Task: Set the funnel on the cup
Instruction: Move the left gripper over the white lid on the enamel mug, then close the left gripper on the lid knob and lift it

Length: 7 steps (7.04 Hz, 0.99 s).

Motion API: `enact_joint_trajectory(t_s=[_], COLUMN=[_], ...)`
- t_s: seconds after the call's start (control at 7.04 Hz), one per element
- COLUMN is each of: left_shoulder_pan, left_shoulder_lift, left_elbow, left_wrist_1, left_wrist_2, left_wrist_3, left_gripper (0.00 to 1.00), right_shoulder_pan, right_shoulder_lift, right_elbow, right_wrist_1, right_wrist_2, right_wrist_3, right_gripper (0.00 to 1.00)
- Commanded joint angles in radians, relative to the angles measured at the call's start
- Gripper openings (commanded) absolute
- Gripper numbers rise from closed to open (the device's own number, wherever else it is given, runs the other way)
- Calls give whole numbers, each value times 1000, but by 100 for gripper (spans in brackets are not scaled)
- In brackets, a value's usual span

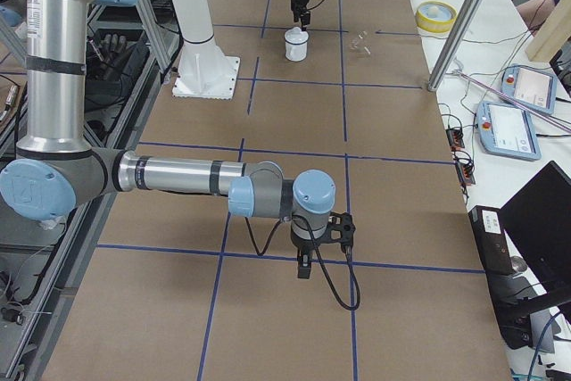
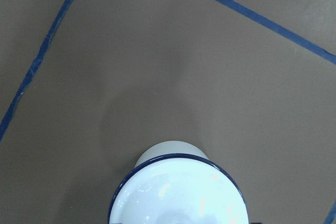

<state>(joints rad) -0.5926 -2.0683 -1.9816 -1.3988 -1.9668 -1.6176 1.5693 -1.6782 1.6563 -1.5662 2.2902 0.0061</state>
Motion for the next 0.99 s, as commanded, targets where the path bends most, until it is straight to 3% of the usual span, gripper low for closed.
enact_joint_trajectory(t_s=[0.0, 0.14, 0.43, 0.57, 0.85], left_shoulder_pan=[16, 22, 20, 20, 7], left_shoulder_lift=[-1, -1, -3, -4, -6], left_elbow=[18, 20, 10, 7, -32], left_wrist_1=[0, 0, 0, 0, 33], left_wrist_2=[-1, -1, -1, -1, -1], left_wrist_3=[-1, -1, -22, -22, -22], left_gripper=[83, 80, 17, 0, 0], right_shoulder_pan=[0, 0, 0, 0, 0], right_shoulder_lift=[0, 0, 0, 0, 0], right_elbow=[0, 0, 0, 0, 0], right_wrist_1=[0, 0, 0, 0, 0], right_wrist_2=[0, 0, 0, 0, 0], right_wrist_3=[0, 0, 0, 0, 0], right_gripper=[100, 100, 100, 100, 100])
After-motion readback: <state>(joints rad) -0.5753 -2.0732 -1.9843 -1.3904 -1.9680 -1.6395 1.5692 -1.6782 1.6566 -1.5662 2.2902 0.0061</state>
